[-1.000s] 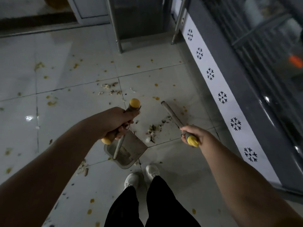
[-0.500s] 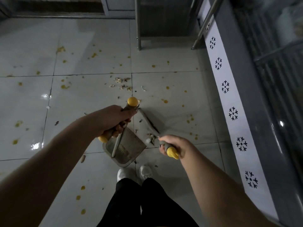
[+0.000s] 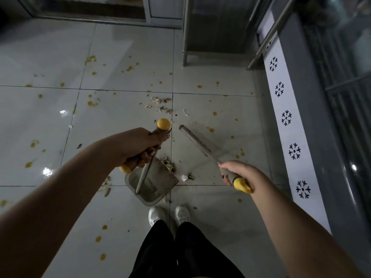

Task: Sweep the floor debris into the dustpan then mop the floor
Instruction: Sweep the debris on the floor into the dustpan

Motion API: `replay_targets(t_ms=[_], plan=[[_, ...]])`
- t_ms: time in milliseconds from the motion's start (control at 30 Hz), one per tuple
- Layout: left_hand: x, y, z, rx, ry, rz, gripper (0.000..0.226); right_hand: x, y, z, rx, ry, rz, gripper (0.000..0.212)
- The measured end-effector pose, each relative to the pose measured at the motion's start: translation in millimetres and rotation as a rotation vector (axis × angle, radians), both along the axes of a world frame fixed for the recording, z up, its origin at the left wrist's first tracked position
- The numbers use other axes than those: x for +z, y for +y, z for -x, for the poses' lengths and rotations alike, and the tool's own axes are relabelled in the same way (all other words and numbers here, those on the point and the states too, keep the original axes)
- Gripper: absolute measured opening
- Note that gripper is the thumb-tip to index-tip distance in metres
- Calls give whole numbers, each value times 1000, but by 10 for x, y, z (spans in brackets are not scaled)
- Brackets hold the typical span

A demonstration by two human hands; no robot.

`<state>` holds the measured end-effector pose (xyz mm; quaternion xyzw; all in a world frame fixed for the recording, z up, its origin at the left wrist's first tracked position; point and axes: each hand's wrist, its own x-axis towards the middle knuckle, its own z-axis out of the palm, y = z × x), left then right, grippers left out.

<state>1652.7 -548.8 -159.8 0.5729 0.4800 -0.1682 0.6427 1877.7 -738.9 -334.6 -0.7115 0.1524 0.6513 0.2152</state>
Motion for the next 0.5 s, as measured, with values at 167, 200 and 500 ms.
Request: replay_targets(t_ms=[167,200,500], plan=[[-37,94,105,-28,-9,26,35,-2,-70,92,-76,-80,16,19],[-46,103,112,-30,-13,26,35,-23,-68,125,-85,-62,14,20],[-99,256,220,-16,-17,37,36,-189,265,935,-164,208,3,23]])
